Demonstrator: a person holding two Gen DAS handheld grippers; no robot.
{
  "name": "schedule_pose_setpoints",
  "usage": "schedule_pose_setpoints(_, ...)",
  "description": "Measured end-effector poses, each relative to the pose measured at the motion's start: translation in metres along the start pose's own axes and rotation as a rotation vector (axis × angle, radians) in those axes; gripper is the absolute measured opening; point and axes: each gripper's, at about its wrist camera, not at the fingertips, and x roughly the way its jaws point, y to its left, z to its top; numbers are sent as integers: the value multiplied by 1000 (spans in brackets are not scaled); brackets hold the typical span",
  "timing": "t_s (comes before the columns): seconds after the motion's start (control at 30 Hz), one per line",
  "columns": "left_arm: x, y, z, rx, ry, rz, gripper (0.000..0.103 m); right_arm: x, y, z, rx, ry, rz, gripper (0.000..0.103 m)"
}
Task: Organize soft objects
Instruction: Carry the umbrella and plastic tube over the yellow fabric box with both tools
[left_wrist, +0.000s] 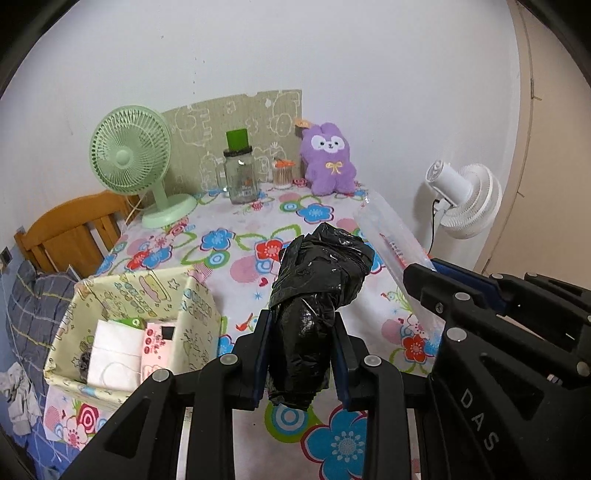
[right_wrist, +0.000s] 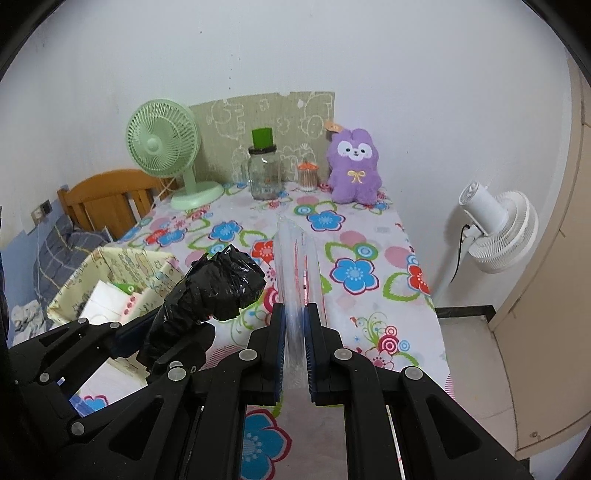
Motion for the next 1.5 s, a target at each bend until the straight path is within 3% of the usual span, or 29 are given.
schedule_pose_setpoints(0.57, -23, 32, 15, -10, -55, 6, 29, -17, 31, 23, -22, -64, 34, 12)
schedule_pose_setpoints(1.5, -4, 116, 3, -90, -12, 84, 29, 22, 116, 37, -146, -32, 147, 12)
